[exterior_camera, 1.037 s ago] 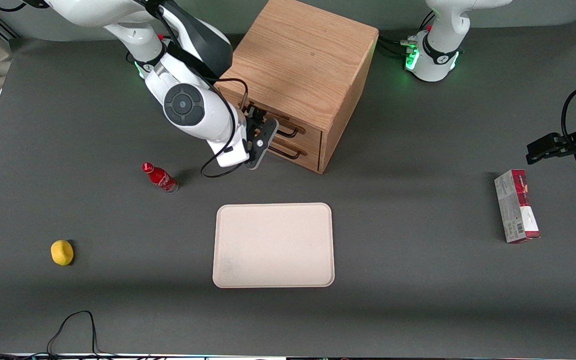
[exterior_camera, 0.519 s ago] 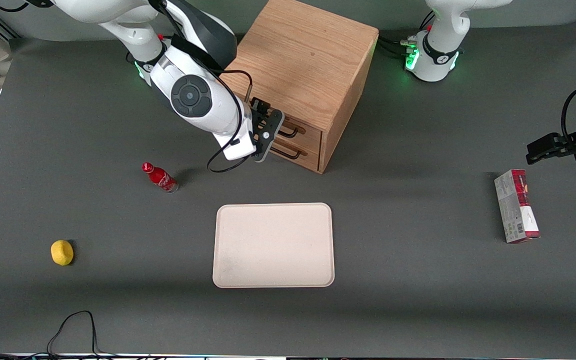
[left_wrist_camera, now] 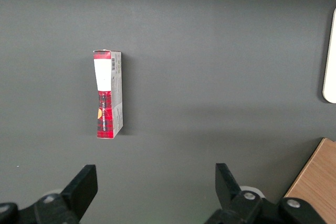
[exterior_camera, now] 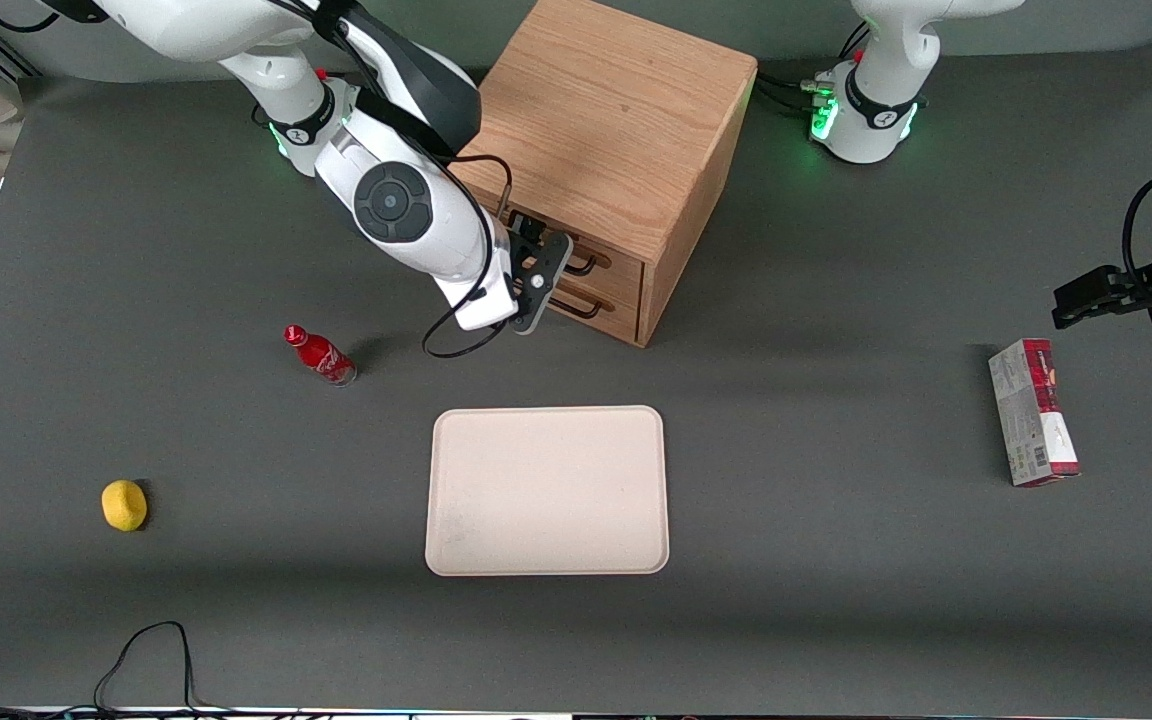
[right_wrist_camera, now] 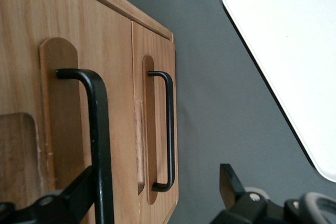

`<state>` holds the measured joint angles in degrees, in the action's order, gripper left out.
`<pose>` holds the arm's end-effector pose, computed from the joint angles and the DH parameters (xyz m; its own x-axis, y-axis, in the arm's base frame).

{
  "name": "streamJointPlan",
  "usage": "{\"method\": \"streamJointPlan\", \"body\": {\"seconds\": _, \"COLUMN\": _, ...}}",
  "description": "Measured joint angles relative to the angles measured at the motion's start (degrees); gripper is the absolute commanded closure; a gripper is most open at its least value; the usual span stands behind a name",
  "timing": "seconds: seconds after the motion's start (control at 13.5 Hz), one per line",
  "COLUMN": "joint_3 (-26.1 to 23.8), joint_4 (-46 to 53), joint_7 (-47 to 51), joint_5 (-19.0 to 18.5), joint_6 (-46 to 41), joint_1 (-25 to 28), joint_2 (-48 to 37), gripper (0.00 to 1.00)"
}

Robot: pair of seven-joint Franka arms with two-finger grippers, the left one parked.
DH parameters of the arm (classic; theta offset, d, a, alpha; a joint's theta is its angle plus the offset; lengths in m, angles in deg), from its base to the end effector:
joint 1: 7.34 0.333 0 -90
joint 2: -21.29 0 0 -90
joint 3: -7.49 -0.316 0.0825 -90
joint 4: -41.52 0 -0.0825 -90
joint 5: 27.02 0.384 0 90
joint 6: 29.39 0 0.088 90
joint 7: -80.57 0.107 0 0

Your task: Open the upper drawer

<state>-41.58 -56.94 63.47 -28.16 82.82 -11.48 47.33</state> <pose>0.4894 0.4071 0.3961 0.5024 0.8641 0.0320 0.8243 -0.4674 -0.3195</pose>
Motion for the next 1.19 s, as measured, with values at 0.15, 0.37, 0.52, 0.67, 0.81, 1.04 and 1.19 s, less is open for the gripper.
{"method": "streamJointPlan", "body": {"seconds": 0.15, "joint_3": 0.12, "joint_4": 0.06, "joint_7": -0.04, "joint_5": -2.04, "joint_6": 0.57, "joint_1": 0.00, "joint_2": 0.72, "gripper": 0.00}}
{"method": "streamJointPlan", "body": {"seconds": 0.37, "joint_3": 1.78, "joint_4": 1.11, "joint_7": -0.05, "joint_5": -5.02, "joint_6": 1.93, "joint_1": -0.21, "joint_2": 2.57, "gripper": 0.00}}
{"method": "streamJointPlan", "body": {"seconds": 0.52, "joint_3": 3.29, "joint_4": 3.09, "joint_7": -0.78, "joint_5": -5.36, "joint_6": 2.04, "joint_1": -0.43, "joint_2": 3.37, "gripper": 0.00}}
{"method": "streamJointPlan", "body": {"seconds": 0.67, "joint_3": 4.98, "joint_4": 5.28, "joint_7": -1.37, "joint_5": -5.40, "joint_6": 1.34, "joint_1": -0.59, "joint_2": 3.55, "gripper": 0.00}}
{"method": "streamJointPlan", "body": {"seconds": 0.81, "joint_3": 6.63, "joint_4": 7.99, "joint_7": -1.49, "joint_5": -5.47, "joint_6": -0.52, "joint_1": -0.75, "joint_2": 3.56, "gripper": 0.00}}
{"method": "streamJointPlan", "body": {"seconds": 1.04, "joint_3": 8.92, "joint_4": 10.80, "joint_7": -1.68, "joint_5": -7.59, "joint_6": -2.17, "joint_1": -0.85, "joint_2": 3.64, "gripper": 0.00}}
{"method": "streamJointPlan", "body": {"seconds": 1.19, "joint_3": 9.16, "joint_4": 11.17, "joint_7": -1.69, "joint_5": -9.42, "joint_6": -2.18, "joint_1": -0.86, "joint_2": 3.93, "gripper": 0.00}}
